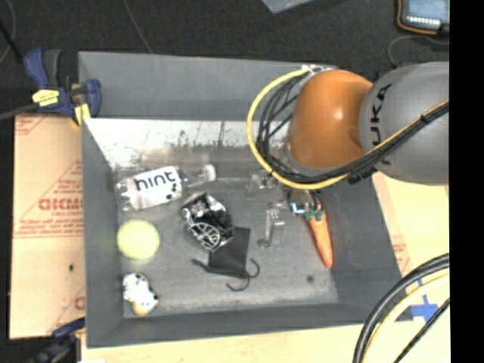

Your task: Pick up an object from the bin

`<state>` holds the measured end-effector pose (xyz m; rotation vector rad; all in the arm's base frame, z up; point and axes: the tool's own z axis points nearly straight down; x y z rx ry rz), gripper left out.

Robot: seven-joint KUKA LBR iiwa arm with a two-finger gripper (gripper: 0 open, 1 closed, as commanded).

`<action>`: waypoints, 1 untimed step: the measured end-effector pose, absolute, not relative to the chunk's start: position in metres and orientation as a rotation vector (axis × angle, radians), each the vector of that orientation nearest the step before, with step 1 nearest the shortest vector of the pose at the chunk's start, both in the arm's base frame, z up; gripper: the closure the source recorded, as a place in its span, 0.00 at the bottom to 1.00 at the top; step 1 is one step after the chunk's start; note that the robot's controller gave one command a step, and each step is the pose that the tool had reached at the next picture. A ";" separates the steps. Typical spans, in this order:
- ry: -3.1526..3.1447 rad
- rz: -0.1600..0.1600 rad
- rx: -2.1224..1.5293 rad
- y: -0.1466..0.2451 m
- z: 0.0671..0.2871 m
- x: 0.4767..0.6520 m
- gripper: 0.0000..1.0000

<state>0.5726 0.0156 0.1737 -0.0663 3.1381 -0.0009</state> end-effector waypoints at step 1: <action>3.136 -0.002 -0.183 0.022 0.170 0.574 0.00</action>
Offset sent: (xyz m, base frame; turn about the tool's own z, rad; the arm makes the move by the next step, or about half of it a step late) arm 0.0159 0.0452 -0.0249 0.0397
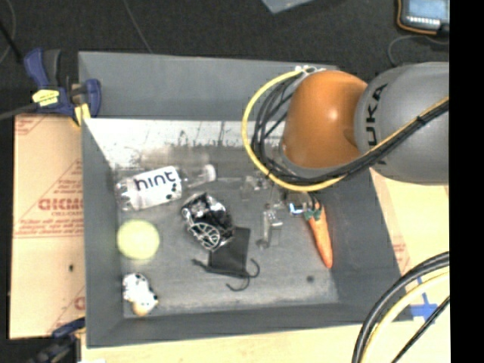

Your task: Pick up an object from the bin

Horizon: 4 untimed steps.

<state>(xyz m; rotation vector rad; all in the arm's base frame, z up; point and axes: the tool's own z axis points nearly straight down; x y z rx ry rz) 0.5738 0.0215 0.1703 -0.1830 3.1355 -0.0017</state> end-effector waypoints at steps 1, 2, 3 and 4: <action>3.130 -0.001 -0.201 0.036 0.163 0.582 0.00; 3.138 0.002 -0.021 0.047 0.152 0.583 0.00; 3.129 -0.002 -0.190 0.054 0.132 0.578 0.00; 3.132 0.001 -0.187 0.061 0.131 0.584 0.00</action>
Offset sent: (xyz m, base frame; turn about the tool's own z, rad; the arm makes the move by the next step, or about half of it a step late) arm 0.0095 0.0433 -0.0524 -0.2793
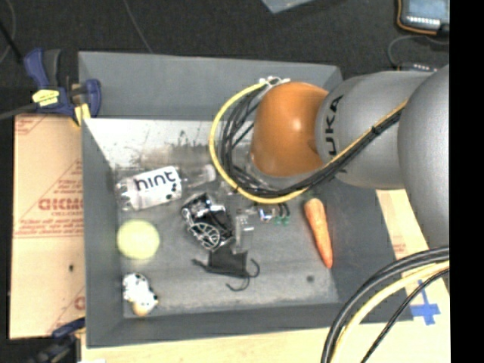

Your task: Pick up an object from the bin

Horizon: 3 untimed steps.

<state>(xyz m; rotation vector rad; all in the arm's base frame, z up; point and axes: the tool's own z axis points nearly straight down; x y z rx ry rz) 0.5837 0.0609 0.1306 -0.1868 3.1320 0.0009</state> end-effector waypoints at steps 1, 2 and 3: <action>3.129 0.002 0.070 0.063 0.133 0.590 0.00; 3.130 0.000 -0.122 0.062 0.111 0.581 0.00; 3.135 0.002 -0.044 0.072 0.110 0.584 0.00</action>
Offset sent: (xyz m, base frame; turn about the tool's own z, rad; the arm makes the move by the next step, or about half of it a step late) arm -0.0082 0.0011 -0.0304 0.0181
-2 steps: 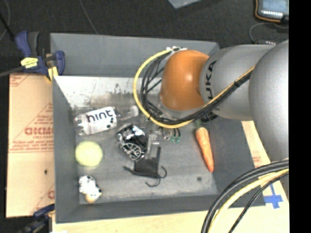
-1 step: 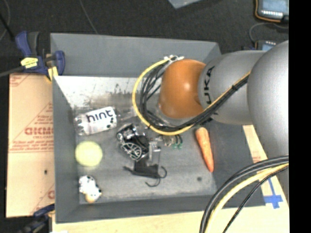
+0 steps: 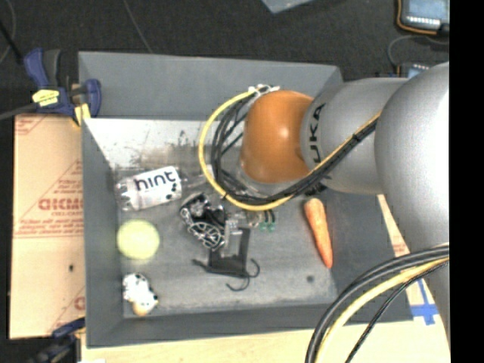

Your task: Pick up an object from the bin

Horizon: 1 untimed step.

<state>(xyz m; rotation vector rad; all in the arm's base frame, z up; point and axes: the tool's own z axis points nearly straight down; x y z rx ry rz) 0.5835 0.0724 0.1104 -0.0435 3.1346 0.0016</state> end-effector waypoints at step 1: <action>3.126 0.005 0.122 0.076 0.114 0.579 0.00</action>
Offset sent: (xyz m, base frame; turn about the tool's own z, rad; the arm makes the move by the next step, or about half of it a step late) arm -0.0097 0.0039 -0.0055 0.1469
